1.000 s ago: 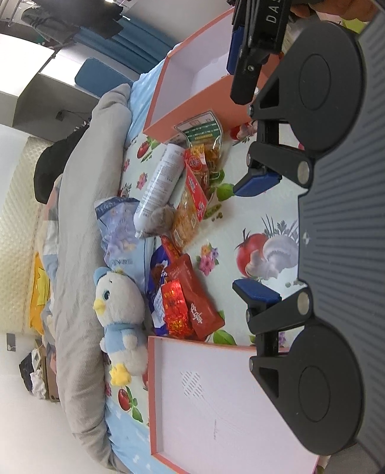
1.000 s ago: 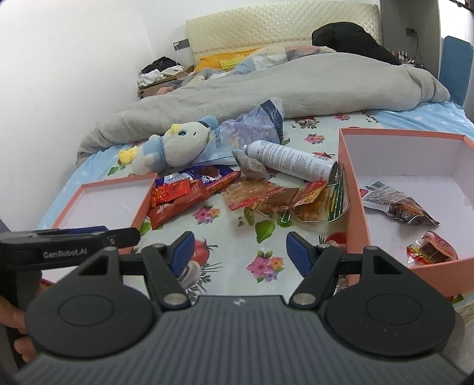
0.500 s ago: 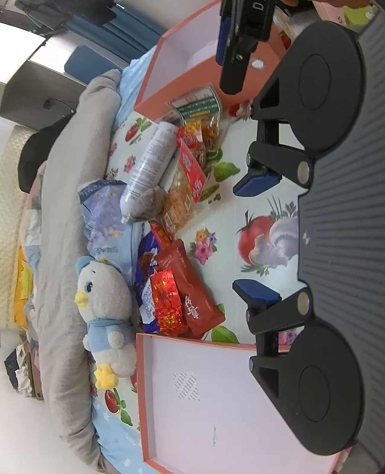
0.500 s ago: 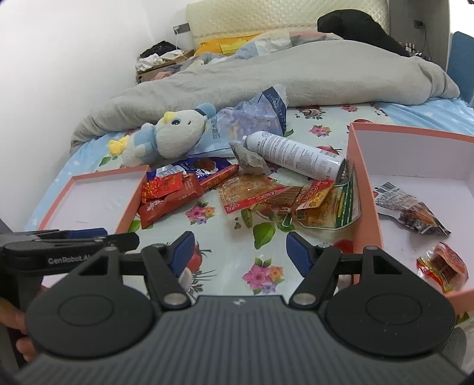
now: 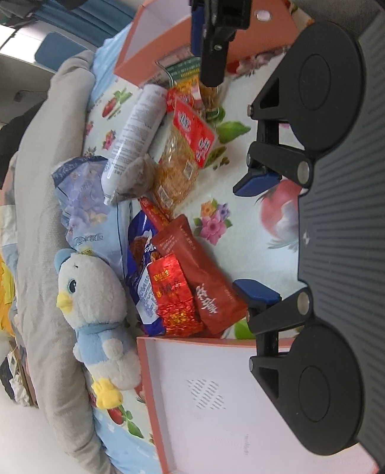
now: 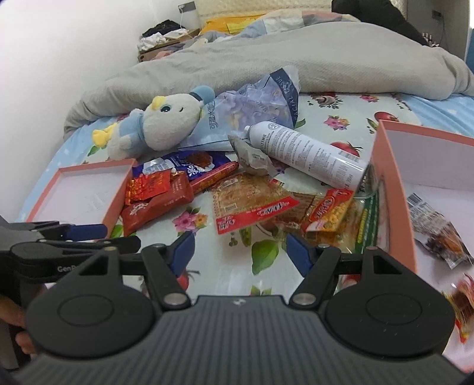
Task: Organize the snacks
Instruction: 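Grasp the long red wrapper with left tool while right tool grasps clear orange-snack bag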
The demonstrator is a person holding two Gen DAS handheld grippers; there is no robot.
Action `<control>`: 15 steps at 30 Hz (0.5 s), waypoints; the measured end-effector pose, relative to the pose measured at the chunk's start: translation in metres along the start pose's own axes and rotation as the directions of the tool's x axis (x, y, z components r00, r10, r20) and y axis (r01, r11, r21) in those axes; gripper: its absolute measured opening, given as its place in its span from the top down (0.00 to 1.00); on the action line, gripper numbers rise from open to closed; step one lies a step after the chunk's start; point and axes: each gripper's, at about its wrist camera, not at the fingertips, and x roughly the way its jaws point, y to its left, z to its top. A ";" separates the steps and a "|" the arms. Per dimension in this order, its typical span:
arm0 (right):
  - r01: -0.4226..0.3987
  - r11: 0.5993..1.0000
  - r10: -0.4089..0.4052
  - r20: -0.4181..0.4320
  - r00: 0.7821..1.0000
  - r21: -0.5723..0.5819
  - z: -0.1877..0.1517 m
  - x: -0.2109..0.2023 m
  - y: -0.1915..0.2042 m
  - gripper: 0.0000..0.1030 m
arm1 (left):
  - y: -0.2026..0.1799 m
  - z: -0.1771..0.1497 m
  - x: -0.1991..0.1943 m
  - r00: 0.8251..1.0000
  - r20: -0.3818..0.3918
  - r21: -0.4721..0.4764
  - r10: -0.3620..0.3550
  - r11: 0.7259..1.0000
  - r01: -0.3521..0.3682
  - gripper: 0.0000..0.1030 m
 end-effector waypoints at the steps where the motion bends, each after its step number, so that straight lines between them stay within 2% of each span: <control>1: -0.003 1.000 0.003 -0.003 1.000 -0.002 0.003 0.005 0.000 0.32 | -0.001 0.003 0.005 1.000 -0.001 0.017 0.008 1.000 -0.008 0.35; 11: -0.013 0.999 0.011 -0.052 0.999 -0.042 0.034 0.068 -0.007 0.32 | -0.004 0.017 0.054 0.997 -0.027 0.169 0.073 0.983 -0.068 0.35; 15: -0.023 0.998 0.018 -0.090 0.996 -0.058 0.041 0.095 -0.008 0.31 | -0.009 0.016 0.071 0.989 -0.007 0.279 0.150 0.950 -0.142 0.35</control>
